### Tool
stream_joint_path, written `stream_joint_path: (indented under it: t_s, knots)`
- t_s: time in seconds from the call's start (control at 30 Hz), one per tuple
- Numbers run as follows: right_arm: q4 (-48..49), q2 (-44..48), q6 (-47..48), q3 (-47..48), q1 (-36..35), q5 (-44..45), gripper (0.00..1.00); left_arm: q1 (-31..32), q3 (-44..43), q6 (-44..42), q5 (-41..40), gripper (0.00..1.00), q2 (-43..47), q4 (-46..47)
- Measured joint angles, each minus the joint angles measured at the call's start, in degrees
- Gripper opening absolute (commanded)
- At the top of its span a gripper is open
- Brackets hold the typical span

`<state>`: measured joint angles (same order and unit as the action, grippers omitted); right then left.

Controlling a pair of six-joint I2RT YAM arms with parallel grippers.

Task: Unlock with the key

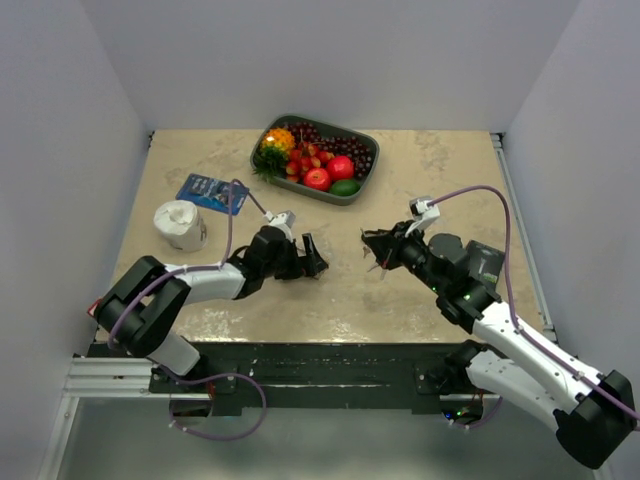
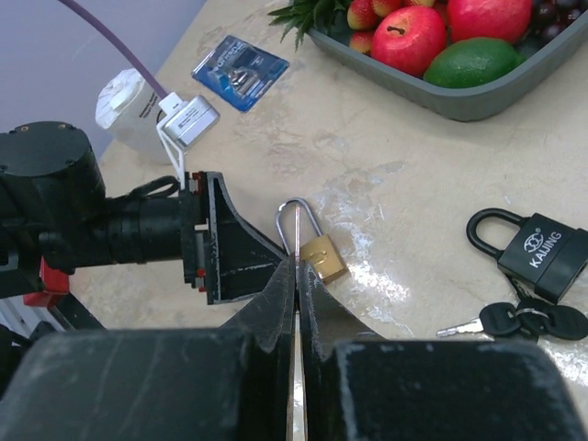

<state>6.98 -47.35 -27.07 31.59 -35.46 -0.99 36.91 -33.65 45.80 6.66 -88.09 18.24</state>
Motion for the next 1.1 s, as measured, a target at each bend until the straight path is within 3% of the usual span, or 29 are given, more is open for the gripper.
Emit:
stream_joint_path:
  t_s: [0.33,0.63,1.1]
  knots:
    - [-1.20,3.15,-0.31,-0.37,0.00,1.01,0.00,0.00,-8.09,-6.38,-3.41,0.99,-5.84,-4.35]
    - [-3.26,3.87,-0.39,-1.27,0.00,1.62,0.00,0.00,-10.38,-9.09,-4.20,0.99,-7.65,-5.14]
    - [-3.28,4.39,-1.09,-3.04,0.00,2.27,0.00,3.26,-10.71,-10.34,-17.00,0.99,-4.50,-16.33]
